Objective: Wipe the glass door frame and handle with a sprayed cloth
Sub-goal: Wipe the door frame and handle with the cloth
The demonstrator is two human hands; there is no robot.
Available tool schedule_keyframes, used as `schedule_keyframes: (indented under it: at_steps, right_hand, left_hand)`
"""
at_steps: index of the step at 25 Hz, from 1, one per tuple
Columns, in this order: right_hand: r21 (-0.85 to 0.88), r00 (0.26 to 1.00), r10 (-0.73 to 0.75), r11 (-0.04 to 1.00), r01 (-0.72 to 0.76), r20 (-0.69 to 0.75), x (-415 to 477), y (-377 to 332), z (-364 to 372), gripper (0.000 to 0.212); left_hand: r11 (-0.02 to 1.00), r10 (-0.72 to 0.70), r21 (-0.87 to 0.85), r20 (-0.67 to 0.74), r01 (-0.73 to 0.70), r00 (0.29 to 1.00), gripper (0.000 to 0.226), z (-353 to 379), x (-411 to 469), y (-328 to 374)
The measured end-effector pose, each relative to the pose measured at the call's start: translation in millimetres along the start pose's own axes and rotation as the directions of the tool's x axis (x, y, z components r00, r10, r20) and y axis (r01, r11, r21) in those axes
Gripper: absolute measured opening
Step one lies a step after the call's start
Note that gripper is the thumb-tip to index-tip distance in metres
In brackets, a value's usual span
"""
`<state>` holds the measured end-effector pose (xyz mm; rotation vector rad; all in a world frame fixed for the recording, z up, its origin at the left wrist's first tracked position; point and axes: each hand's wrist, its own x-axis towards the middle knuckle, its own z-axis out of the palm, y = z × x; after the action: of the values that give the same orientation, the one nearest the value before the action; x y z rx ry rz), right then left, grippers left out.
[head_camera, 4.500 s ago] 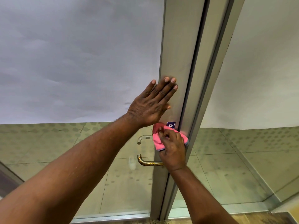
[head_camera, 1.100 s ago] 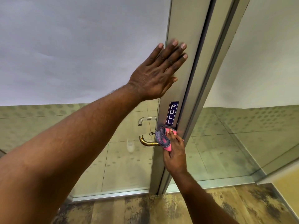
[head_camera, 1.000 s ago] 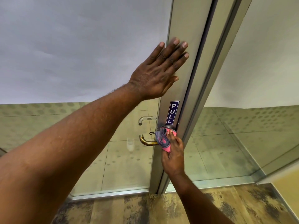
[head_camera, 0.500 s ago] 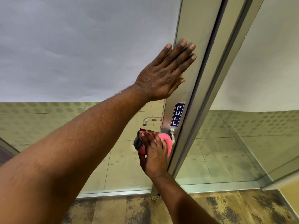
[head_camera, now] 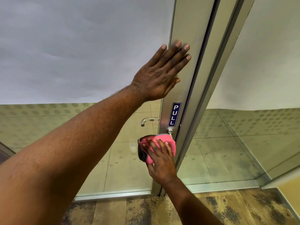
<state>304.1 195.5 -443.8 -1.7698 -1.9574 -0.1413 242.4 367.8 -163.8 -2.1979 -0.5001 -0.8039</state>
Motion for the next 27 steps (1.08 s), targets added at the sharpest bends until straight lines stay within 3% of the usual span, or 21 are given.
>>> schedule_keyframes:
  at_steps: [5,7,9,11,13,15,18,21,24,27]
  right_hand:
    - [0.211,0.972,0.212,0.959,-0.187,-0.099,-4.7,22.4,-8.8,0.067]
    - [0.458,0.916,0.387,0.838,-0.298,-0.111,-0.2,18.1,-11.8,0.065]
    - [0.761,0.753,0.657,0.501,-0.413,-0.023,10.9,3.5,-14.2,0.058]
    - [0.936,0.534,0.836,0.077,-0.343,0.126,26.8,-9.4,-15.5,0.031]
    - [0.945,0.380,0.866,-0.279,-0.170,0.324,38.7,-16.6,-18.7,0.020]
    - [0.885,0.321,0.832,-0.464,-0.042,0.452,44.1,-19.2,-23.5,0.018]
    - [0.822,0.331,0.802,-0.558,0.118,0.497,43.7,-25.8,-26.5,0.022]
    - [0.723,0.387,0.738,-0.656,0.217,0.553,42.2,-42.6,-27.7,0.030]
    - [0.596,0.465,0.608,-0.779,0.194,0.643,47.8,-65.8,-16.7,0.043]
    - [0.535,0.557,0.476,-0.842,0.066,0.681,54.2,-76.4,-15.5,0.055]
  left_hand:
    - [1.000,0.002,0.009,0.001,-0.002,1.000,0.064,-2.7,-0.1,0.1]
    - [1.000,0.002,0.008,0.001,-0.002,1.000,0.064,-3.3,0.7,0.1]
    - [1.000,0.005,0.009,-0.002,-0.005,1.000,0.064,-3.2,-0.1,1.0]
    - [1.000,0.004,0.016,-0.009,-0.004,1.000,0.064,-2.3,-0.1,1.1]
    - [1.000,0.007,0.016,-0.012,-0.007,1.000,0.063,-0.5,0.4,0.0]
    - [1.000,0.011,0.014,-0.017,-0.011,1.000,0.063,0.8,1.1,-0.2]
    - [1.000,0.011,0.012,-0.019,-0.011,1.000,0.064,3.0,0.7,-1.0]
    - [1.000,0.008,0.014,-0.018,-0.007,1.000,0.064,2.2,0.1,0.1]
    - [1.000,0.013,0.011,-0.014,-0.013,1.000,0.063,1.2,0.5,-0.3]
    - [1.000,0.011,0.016,0.000,-0.011,1.000,0.064,-0.2,0.6,0.1]
